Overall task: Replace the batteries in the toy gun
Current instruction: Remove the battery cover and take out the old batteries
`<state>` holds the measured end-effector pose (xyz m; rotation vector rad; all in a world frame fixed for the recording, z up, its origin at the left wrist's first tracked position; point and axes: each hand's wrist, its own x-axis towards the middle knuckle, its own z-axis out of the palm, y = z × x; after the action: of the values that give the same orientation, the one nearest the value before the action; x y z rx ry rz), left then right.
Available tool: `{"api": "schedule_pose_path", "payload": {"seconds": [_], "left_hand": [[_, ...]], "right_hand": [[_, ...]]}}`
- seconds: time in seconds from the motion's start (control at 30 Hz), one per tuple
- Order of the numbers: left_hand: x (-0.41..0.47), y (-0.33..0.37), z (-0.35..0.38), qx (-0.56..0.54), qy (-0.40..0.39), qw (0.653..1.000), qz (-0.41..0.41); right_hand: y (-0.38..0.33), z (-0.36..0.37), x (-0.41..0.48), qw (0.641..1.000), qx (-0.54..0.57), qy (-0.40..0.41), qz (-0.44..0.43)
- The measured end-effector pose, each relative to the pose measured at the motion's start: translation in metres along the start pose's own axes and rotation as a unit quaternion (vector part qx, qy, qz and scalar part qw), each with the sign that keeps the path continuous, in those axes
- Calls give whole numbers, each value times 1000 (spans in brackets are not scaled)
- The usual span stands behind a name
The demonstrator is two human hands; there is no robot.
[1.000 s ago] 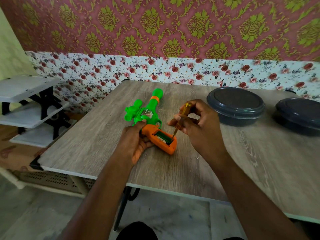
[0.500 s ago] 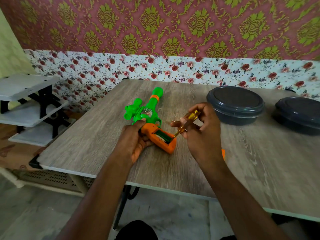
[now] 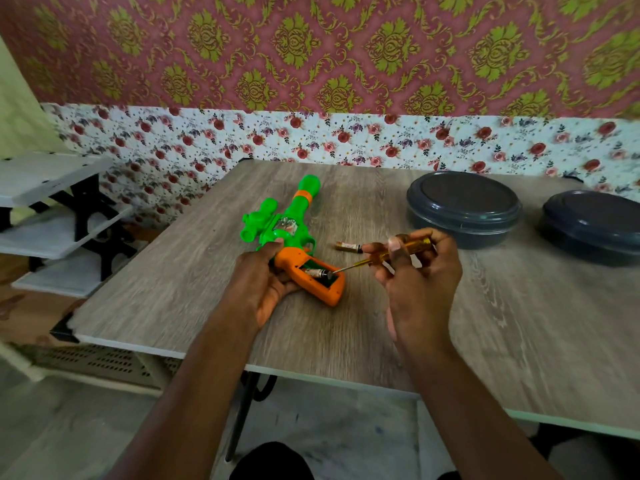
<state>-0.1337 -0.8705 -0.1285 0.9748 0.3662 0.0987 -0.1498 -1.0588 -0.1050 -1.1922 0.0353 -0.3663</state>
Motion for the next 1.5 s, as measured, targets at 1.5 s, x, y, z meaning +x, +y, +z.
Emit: {"api": "schedule_pose_path", "payload": {"seconds": [1.5], "left_hand": [[-12,-9,11,75,47,989,122]], "right_hand": [[14,14,69,701,-628,-291,-171]]}}
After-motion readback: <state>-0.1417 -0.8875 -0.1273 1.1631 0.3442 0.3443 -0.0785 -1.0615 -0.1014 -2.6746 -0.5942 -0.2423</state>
